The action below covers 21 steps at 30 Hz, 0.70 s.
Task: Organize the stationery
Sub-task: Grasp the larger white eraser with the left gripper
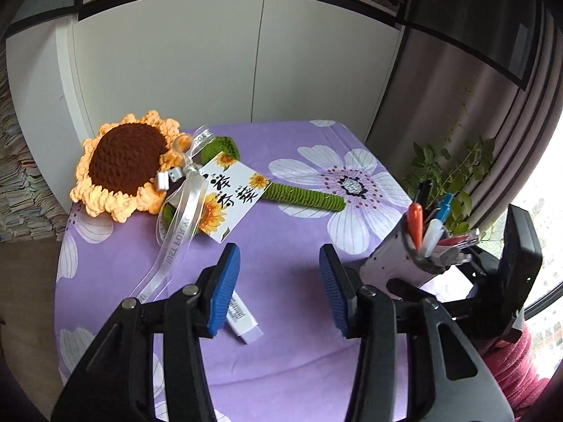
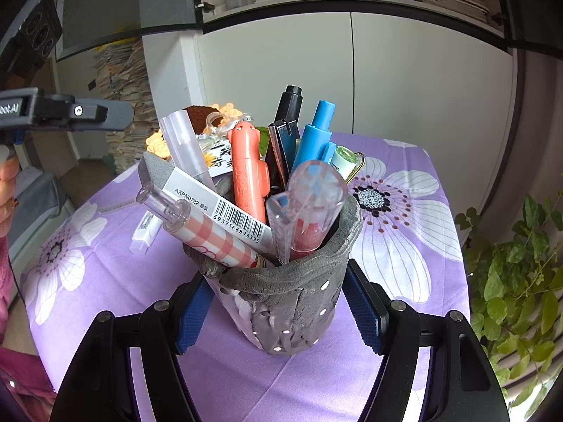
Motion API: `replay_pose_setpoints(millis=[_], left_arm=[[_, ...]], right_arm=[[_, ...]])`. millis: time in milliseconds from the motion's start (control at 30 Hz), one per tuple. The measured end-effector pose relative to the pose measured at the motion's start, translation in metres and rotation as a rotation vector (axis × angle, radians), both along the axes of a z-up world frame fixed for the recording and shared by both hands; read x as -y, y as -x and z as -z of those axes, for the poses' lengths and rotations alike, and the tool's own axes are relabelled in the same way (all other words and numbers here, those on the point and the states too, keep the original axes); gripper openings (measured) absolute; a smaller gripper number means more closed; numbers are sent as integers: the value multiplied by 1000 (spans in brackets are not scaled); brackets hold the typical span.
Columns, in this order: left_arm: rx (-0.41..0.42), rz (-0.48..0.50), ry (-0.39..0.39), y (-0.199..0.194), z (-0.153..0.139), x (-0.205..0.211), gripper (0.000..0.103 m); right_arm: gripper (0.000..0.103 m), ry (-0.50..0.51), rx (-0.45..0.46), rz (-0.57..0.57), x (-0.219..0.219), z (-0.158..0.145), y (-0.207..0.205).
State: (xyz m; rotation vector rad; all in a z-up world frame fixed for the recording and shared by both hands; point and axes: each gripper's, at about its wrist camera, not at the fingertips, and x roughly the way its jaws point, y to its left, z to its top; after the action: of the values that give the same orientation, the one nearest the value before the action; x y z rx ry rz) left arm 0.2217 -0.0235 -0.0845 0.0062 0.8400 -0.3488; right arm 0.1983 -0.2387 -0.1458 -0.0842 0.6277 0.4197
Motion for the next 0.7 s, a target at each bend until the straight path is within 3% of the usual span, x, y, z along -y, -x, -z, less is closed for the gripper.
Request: replay_pose_setpoints(millis=[300,467,700], left_arm=[[-182,-128,-79,-28,51,-10,43],[-199,-175,-135,-40,64,-7,43],[-204,-170,-200,-44,76,4,43]], right_arm=[[73,0,0,0,-1,0,0],[73,-1,0,0,-1,0,0],[73,-4,-1,0,0,0,0]])
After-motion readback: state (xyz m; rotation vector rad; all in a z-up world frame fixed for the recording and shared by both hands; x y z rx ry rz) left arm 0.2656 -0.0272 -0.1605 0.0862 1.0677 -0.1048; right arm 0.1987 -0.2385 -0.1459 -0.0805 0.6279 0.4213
